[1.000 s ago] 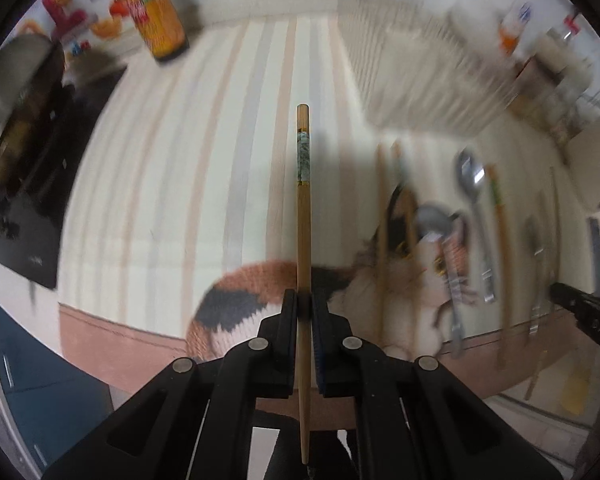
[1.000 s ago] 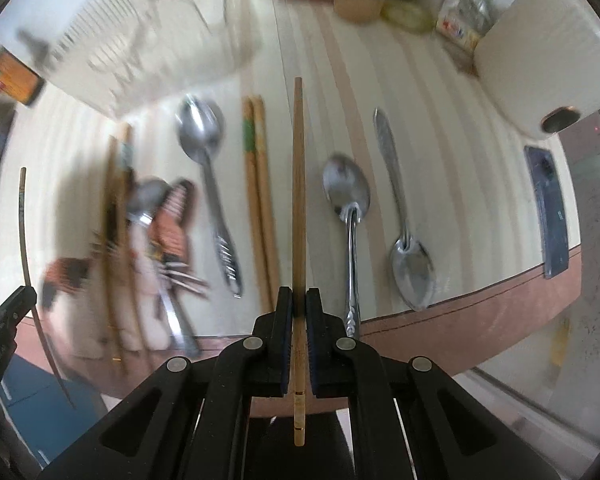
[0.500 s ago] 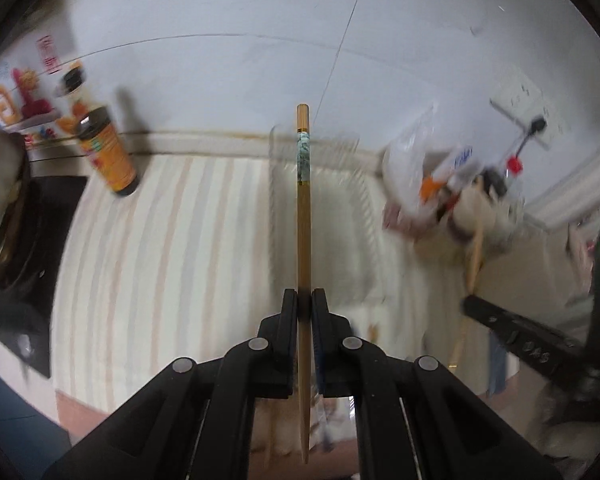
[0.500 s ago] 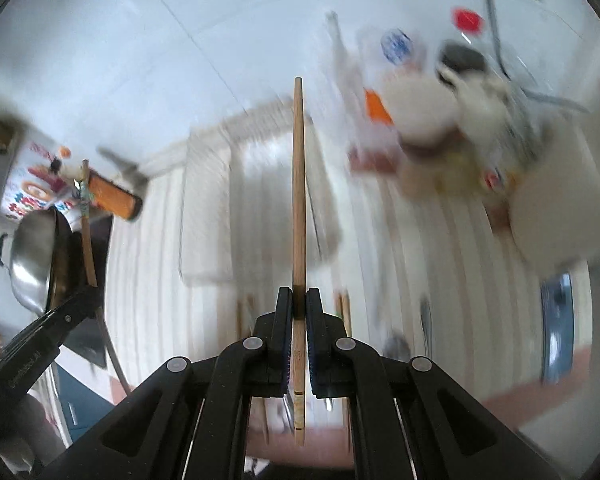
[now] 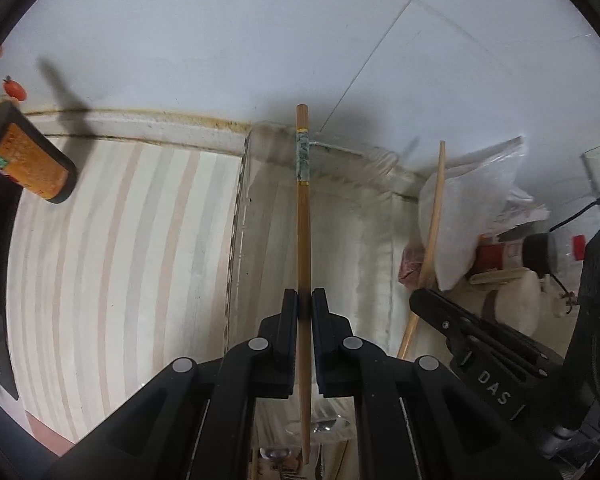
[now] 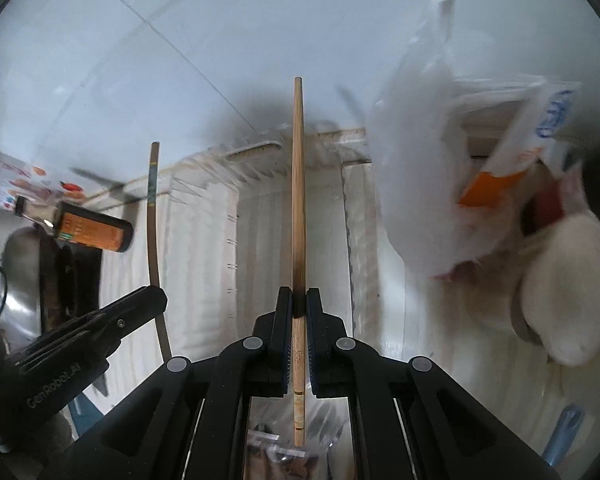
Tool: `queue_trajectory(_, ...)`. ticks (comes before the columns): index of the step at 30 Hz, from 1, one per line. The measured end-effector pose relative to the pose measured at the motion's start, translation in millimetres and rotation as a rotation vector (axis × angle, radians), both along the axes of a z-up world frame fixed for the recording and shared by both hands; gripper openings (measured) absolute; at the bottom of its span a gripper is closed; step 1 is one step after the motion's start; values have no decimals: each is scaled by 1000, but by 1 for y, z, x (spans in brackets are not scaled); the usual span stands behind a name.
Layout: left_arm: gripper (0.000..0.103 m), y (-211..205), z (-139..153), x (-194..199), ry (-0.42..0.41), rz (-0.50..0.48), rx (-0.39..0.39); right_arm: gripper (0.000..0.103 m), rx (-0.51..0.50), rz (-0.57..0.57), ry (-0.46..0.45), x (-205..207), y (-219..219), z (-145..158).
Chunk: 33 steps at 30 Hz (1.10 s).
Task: Organize utensils
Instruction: 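Carry both chopsticks to the clear basket and release them inside, then move both tools back to the chopsticks on the cat mat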
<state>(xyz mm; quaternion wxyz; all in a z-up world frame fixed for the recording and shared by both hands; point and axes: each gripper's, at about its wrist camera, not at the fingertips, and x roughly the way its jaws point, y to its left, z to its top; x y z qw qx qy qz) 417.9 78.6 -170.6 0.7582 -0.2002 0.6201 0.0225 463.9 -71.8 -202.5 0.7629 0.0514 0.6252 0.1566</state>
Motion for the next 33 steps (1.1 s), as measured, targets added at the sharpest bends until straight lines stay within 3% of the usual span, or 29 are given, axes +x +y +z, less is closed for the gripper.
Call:
queue_trajectory(4,7,-1,-1,0,10,13,22,10,-23,23,55,11,8,-22)
queue_trajectory(7,13,-1,4,-8,-1,17,107,36,-40,18,30,5,4,-19)
queue_trajectory(11,58,0,14,-29,-35,31,235,45,-68,-6,-23,-15,-6,-8)
queue_trajectory(16,85,-3,22,-66,-103,38,357,61,-144,-32,-98,-47,-25,6)
queue_trajectory(18,103,-3,21,-78,-116,38,370,66,-163,-41,-119,-61,-36,11)
queue_trajectory(23,103,-9,14,-103,-112,20,397,101,-197,-58,-152,-91,-44,11)
queue_trajectory(33,103,-20,-7,-165,-75,-20,389,103,-170,-103,-96,-166,-75,-10)
